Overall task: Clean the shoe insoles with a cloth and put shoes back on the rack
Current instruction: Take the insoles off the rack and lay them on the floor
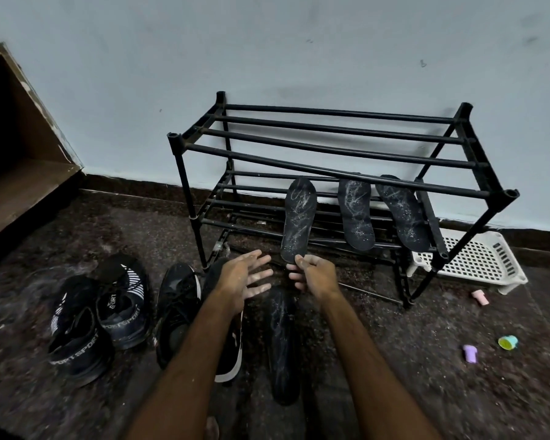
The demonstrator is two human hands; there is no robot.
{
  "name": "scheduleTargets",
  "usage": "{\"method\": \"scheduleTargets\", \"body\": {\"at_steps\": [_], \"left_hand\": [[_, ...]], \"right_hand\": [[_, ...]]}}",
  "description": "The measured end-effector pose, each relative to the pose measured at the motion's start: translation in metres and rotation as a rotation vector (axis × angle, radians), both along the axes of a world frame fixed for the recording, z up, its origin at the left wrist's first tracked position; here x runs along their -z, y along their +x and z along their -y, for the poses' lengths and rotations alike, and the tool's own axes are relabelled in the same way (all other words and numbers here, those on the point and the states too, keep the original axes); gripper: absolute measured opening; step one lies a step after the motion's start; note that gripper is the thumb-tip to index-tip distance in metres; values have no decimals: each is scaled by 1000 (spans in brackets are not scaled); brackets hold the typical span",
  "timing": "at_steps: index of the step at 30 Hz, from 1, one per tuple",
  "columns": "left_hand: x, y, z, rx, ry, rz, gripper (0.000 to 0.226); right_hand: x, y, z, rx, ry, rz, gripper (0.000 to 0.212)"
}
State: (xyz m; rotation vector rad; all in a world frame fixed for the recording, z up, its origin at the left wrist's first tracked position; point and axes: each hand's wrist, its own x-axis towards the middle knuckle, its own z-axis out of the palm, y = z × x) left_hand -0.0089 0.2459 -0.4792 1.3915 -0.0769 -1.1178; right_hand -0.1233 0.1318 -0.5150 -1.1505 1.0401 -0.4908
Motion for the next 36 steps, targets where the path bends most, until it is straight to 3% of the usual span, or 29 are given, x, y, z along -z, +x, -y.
{"method": "scheduleTargets", "body": {"at_steps": [5,12,18,26,33,36], "left_hand": [[5,-22,-5,6,5,-58,41],[22,-56,0,-17,24,-156,62],[37,-90,16,65,122,-158,67],[85,-102,39,121,258,-142,68],[119,-107,48,148,390,-117,65],[123,-113,49,157,443,-59,62]], "right_hand": [[-13,-50,-47,-151,-18,105,17],[14,-143,-92,-305,3,41,15],[51,-190,-106,-205,97,-1,15],[96,-198,-87,-124,201,-102,40],[121,-197,-86,-139,282,-140,19],[130,-197,-90,-158,266,-216,22]]}}
